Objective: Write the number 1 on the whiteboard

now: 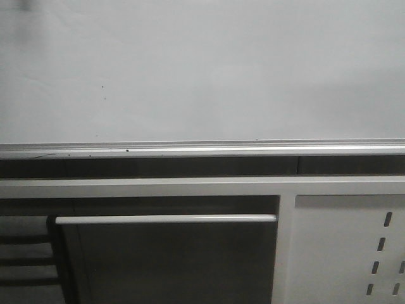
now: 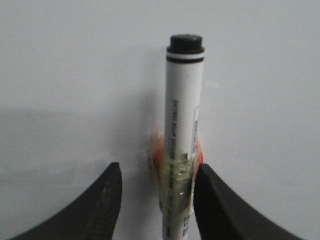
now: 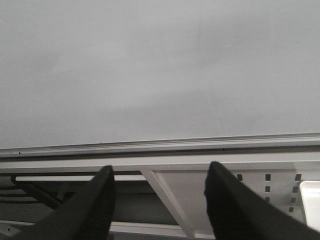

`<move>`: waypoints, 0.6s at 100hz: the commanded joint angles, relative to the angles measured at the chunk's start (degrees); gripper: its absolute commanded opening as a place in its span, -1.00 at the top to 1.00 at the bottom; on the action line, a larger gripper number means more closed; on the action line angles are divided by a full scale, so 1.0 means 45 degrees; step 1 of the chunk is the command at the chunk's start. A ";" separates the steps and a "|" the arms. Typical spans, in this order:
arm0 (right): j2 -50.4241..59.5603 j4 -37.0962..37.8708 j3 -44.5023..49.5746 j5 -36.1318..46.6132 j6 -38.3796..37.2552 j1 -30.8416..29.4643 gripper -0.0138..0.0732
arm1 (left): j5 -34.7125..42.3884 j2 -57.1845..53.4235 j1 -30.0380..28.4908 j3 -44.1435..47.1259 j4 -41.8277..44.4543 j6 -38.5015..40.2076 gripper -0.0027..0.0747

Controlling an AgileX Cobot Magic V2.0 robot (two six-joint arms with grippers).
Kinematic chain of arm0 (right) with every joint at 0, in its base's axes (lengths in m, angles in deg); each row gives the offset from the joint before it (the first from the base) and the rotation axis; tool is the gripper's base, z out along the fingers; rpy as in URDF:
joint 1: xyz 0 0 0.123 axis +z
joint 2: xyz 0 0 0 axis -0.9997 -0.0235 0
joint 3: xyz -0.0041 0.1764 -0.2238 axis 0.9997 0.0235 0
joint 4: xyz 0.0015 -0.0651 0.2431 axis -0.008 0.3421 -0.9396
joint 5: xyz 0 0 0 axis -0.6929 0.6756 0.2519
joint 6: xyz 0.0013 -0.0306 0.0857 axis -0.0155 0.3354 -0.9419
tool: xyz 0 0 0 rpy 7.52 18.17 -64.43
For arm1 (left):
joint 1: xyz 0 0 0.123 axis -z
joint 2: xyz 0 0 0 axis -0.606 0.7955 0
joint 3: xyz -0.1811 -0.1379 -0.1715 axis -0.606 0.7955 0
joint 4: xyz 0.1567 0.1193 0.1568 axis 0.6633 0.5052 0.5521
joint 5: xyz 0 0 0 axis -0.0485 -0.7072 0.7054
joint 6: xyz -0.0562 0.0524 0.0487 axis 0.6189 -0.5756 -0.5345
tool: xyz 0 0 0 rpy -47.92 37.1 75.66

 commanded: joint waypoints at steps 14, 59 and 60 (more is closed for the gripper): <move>-0.0137 -0.0111 -0.0458 0.0974 0.0139 -0.0004 -0.16 | 0.0091 -0.0142 -0.0039 -0.0442 0.0351 0.0054 0.13; -0.0137 -0.0111 -0.0458 0.0981 0.0139 -0.0004 -0.16 | 0.0153 -0.0013 -0.0125 -0.0500 0.0396 0.0054 0.13; -0.0137 -0.0111 -0.0458 0.0981 0.0139 -0.0004 -0.16 | 0.0153 -0.0011 -0.0125 -0.0497 0.0396 0.0054 0.13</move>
